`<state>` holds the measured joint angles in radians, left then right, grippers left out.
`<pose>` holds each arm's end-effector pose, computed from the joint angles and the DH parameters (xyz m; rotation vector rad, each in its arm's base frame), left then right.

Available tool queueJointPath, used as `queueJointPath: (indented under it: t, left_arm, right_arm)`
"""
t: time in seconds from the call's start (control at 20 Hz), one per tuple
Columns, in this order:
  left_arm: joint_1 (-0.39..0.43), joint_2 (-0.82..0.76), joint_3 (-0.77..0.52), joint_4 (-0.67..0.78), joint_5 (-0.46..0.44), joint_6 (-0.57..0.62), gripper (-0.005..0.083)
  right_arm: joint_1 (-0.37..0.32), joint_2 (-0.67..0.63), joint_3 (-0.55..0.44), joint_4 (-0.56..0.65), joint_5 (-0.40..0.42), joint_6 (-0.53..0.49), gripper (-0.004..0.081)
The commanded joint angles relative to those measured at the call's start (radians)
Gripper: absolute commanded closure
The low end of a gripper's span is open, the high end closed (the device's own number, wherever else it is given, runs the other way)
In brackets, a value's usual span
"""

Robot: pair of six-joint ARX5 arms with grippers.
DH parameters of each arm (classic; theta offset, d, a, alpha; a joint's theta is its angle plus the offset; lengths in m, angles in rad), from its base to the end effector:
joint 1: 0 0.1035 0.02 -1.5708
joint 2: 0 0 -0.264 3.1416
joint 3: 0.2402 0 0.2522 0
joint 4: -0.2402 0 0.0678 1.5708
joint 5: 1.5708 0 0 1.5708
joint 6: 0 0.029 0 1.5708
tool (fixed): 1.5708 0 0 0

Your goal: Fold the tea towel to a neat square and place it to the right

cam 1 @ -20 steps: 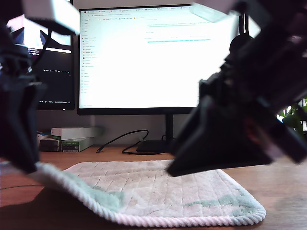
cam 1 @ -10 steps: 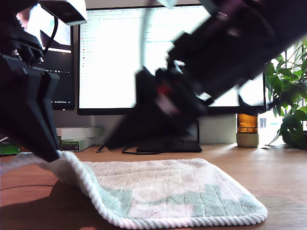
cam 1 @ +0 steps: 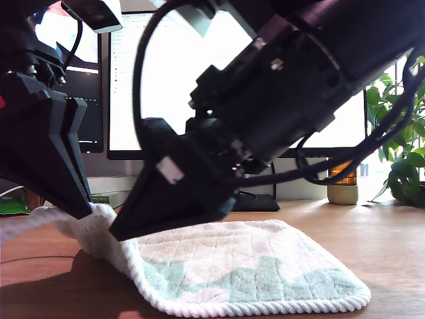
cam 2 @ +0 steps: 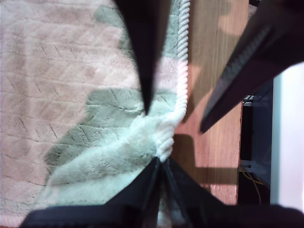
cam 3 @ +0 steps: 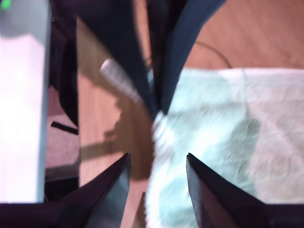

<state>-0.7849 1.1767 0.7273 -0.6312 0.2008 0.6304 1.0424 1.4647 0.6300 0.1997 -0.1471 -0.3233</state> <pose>0.1449 -0.1530 0.2100 0.8444 0.7714 -1.2125 0.1368 0.2428 0.1675 -0.5672 0.4190 1.2448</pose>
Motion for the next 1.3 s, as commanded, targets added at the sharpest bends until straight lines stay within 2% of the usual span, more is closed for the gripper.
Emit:
queueJointPath:
  t: [0.0, 0.3, 0.6, 0.8, 1.0, 1.25]
  left_arm:
    - [-0.003, 0.001, 0.014, 0.003, 0.005, -0.006, 0.0798]
    - [-0.003, 0.001, 0.04, -0.009, 0.005, -0.029, 0.0798]
    - [-0.003, 0.001, 0.079, -0.066, 0.004, -0.029, 0.0798]
    - [-0.003, -0.002, 0.079, -0.106, 0.0, -0.024, 0.0798]
    - [0.005, -0.034, 0.079, -0.111, -0.018, -0.021, 0.0798]
    - [0.017, -0.037, 0.079, -0.132, -0.053, 0.006, 0.0798]
  right_arm:
    - [0.008, 0.021, 0.014, 0.027, 0.001, 0.018, 0.0433]
    - [0.01, 0.084, 0.023, 0.036, 0.023, 0.044, 0.0434]
    - [0.009, 0.129, 0.023, 0.036, 0.105, 0.036, 0.0434]
    - [0.002, 0.13, 0.023, -0.014, 0.14, 0.018, 0.0434]
    - [-0.022, 0.13, 0.023, -0.132, 0.159, -0.041, 0.0434]
    - [-0.021, 0.13, 0.023, -0.22, 0.205, -0.089, 0.0434]
